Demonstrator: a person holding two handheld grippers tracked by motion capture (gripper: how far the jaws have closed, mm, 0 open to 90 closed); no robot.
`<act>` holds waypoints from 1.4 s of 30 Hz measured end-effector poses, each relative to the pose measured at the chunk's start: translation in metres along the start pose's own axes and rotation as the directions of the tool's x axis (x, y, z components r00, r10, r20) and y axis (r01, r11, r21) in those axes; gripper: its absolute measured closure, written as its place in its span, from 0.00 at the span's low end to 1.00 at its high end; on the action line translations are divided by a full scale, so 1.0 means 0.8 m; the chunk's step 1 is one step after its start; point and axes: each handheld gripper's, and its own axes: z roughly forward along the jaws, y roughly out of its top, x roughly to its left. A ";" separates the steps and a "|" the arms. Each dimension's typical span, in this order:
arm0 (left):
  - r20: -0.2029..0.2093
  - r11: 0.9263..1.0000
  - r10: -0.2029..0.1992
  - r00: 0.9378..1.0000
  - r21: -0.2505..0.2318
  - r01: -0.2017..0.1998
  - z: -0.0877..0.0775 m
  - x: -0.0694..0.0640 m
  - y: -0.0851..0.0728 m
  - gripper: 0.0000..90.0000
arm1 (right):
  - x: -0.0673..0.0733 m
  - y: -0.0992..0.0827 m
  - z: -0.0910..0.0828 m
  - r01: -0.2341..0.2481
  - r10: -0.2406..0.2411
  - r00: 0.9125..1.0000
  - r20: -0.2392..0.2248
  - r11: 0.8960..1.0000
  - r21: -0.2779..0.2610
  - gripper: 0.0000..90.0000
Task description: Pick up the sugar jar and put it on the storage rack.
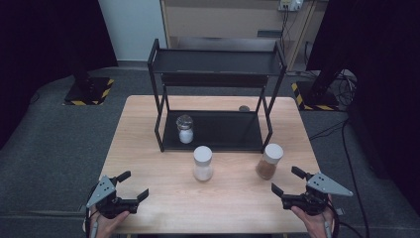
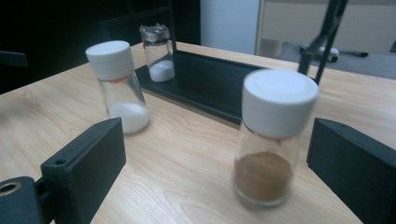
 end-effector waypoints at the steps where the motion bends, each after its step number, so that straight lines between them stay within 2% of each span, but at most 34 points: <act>1: 0.001 1.000 0.000 1.000 0.000 0.000 0.000 0.000 0.000 0.02 | 0.000 0.002 0.002 0.001 -0.001 1.000 -0.004 1.000 0.001 0.05; 13: 0.007 1.000 -0.002 1.000 0.010 0.002 0.002 0.001 0.001 0.02 | 0.007 0.032 0.037 0.041 -0.041 0.996 -0.074 0.999 0.001 0.05; 17: 0.008 1.000 -0.002 1.000 0.010 0.001 0.002 0.001 0.001 0.02 | 0.009 0.047 0.061 0.052 -0.053 0.991 -0.119 0.999 -0.004 0.05; 24: 0.011 1.000 0.000 1.000 0.011 -0.001 0.002 0.001 0.001 0.02 | 0.015 0.065 0.093 0.075 -0.072 0.984 -0.161 0.997 0.014 0.05; 29: 0.012 1.000 0.003 1.000 0.013 -0.003 0.002 0.001 0.002 0.02 | 0.017 0.070 0.111 0.081 -0.076 0.981 -0.179 0.996 0.023 0.05; 35: 0.012 1.000 0.004 1.000 0.016 -0.004 0.002 0.001 0.002 0.02 | 0.017 0.072 0.129 0.060 -0.054 0.978 -0.203 0.998 0.023 0.05; 42: 0.011 1.000 0.005 1.000 0.017 -0.005 0.002 0.000 0.002 0.02 | 0.025 0.072 0.153 0.063 -0.056 0.972 -0.229 0.998 0.024 0.05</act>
